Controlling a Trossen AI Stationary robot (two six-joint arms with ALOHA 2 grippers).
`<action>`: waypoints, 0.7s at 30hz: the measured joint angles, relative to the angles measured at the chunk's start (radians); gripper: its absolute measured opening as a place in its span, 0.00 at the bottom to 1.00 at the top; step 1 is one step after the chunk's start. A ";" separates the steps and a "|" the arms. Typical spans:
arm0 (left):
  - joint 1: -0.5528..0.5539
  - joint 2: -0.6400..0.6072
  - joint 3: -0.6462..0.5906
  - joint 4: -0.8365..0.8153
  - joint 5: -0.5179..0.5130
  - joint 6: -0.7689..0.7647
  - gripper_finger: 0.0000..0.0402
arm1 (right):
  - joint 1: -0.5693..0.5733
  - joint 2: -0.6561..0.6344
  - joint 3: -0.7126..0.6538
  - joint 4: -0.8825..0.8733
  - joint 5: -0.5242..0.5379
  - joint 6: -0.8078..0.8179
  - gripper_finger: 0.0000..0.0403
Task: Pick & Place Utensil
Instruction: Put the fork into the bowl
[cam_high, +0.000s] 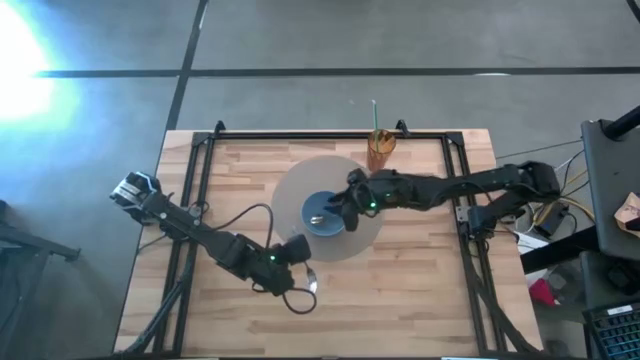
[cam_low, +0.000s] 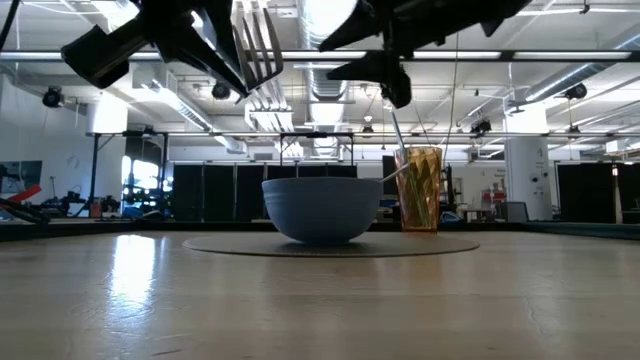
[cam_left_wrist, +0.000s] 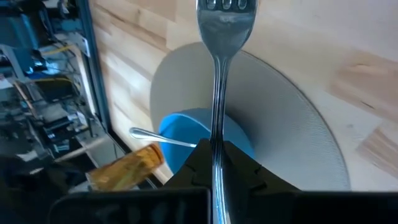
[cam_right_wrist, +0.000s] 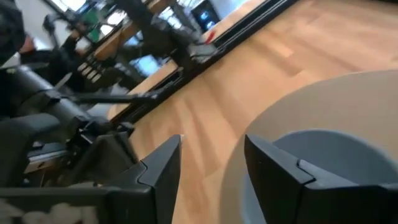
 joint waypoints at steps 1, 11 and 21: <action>0.000 0.000 0.000 0.009 0.000 0.010 0.03 | 0.005 0.023 0.020 0.000 -0.014 -0.001 0.43; 0.000 0.000 0.000 0.035 -0.001 0.052 0.03 | 0.043 0.213 0.196 -0.121 -0.116 -0.049 0.44; -0.001 0.000 0.000 0.050 -0.045 0.093 0.04 | 0.049 0.270 0.280 -0.206 -0.167 -0.099 0.44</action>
